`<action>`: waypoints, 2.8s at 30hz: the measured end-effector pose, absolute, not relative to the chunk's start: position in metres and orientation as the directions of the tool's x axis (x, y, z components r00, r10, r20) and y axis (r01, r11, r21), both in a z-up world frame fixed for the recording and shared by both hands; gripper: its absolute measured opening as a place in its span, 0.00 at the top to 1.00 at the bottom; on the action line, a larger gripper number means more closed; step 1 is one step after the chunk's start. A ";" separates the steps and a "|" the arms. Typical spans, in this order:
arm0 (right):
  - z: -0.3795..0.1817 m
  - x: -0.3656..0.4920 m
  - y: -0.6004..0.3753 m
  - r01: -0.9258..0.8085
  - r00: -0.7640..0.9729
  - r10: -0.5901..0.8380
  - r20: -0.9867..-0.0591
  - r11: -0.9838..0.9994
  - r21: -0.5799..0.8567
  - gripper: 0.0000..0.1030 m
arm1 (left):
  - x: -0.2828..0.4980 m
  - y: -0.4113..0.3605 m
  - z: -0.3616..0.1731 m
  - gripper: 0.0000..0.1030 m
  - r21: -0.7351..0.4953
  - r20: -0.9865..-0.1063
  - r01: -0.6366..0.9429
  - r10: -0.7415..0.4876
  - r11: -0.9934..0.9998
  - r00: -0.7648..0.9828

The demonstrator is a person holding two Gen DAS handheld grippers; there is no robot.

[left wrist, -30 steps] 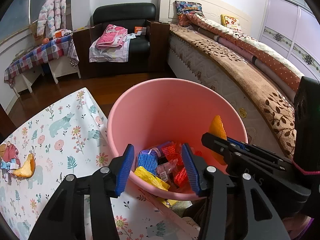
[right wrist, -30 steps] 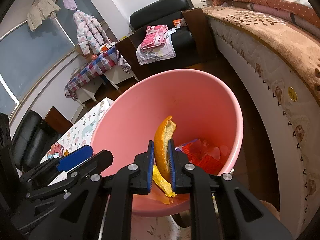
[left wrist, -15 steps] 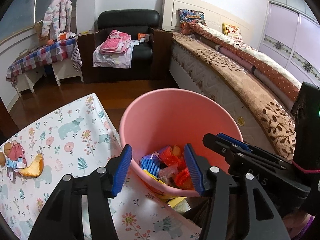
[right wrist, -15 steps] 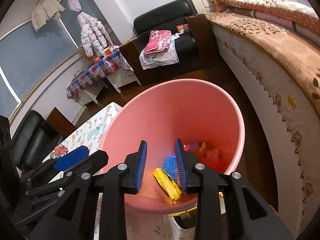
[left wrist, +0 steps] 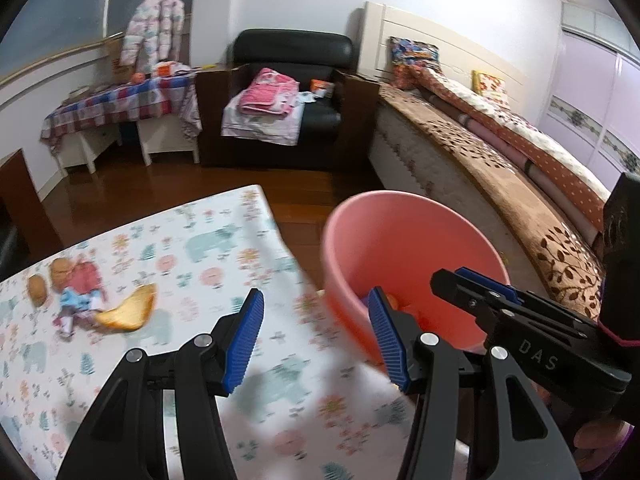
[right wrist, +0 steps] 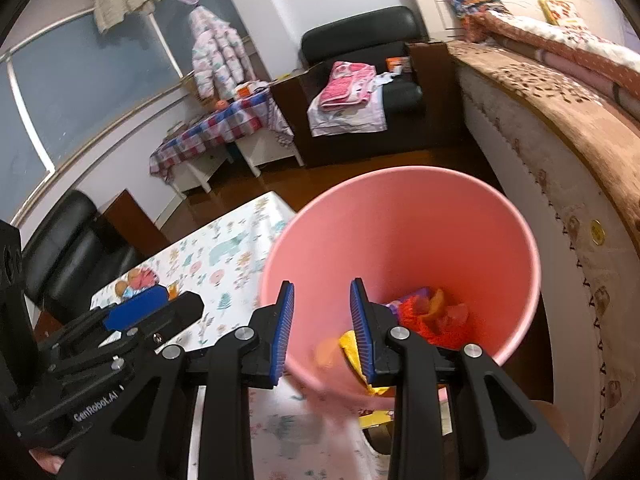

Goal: Collect trash
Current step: 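Move both open grippers back over the remaining items on the table, then grasp the crumpled red-and-blue wrapper with the left gripper while the right grasps the yellow peel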

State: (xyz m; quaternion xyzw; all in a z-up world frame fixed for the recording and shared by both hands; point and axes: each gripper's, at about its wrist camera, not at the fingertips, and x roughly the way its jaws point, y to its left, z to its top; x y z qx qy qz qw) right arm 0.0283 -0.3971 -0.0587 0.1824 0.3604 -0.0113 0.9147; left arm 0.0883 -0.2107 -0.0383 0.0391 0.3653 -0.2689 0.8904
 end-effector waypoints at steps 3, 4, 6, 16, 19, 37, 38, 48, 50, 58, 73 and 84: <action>-0.057 0.031 -0.381 0.126 0.732 0.126 -0.669 0.941 0.315 0.71 | 0.090 -0.188 -0.038 0.48 -0.136 -0.670 0.471 -0.431 0.872 0.604; -0.057 0.032 -0.375 0.113 0.729 0.133 -0.672 0.945 0.308 0.71 | 0.091 -0.182 -0.037 0.48 -0.138 -0.669 0.459 -0.425 0.877 0.610; -0.057 0.033 -0.365 0.096 0.724 0.140 -0.675 0.949 0.300 0.71 | 0.094 -0.168 -0.037 0.48 -0.142 -0.668 0.431 -0.407 0.891 0.623; -0.057 0.038 -0.321 0.009 0.696 0.185 -0.694 0.964 0.266 0.71 | 0.131 -0.091 -0.038 0.48 -0.099 -0.668 0.218 -0.228 0.971 0.708; -0.059 0.040 -0.313 -0.004 0.686 0.192 -0.702 0.966 0.260 0.71 | 0.146 -0.072 -0.046 0.48 -0.090 -0.689 0.151 -0.171 0.984 0.704; -0.072 0.067 -0.276 -0.096 0.631 0.273 -0.726 0.956 0.276 0.71 | 0.195 -0.052 -0.093 0.47 -0.117 -0.768 0.066 -0.132 0.991 0.627; -0.073 0.069 -0.272 -0.104 0.628 0.277 -0.727 0.956 0.274 0.71 | 0.196 -0.051 -0.094 0.47 -0.123 -0.769 0.065 -0.137 0.990 0.625; -0.081 0.100 -0.237 -0.171 0.589 0.317 -0.744 0.948 0.269 0.71 | 0.193 -0.041 -0.095 0.81 -0.191 -0.746 0.105 -0.214 0.976 0.630; -0.083 0.107 -0.233 -0.173 0.577 0.329 -0.748 0.944 0.282 0.71 | 0.189 -0.038 -0.093 0.84 -0.193 -0.740 0.109 -0.218 0.975 0.637; -0.093 0.139 -0.223 -0.140 0.540 0.371 -0.755 0.925 0.354 0.71 | 0.164 -0.014 -0.073 0.84 -0.266 -0.691 0.108 -0.267 0.958 0.671; -0.111 0.170 -0.210 -0.080 0.526 0.330 -0.784 0.937 0.340 0.71 | 0.138 0.011 -0.066 0.84 -0.313 -0.670 0.103 -0.296 0.944 0.680; -0.114 0.167 -0.205 -0.109 0.538 0.326 -0.777 0.941 0.320 0.88 | 0.134 0.011 -0.065 0.84 -0.313 -0.671 0.099 -0.294 0.945 0.680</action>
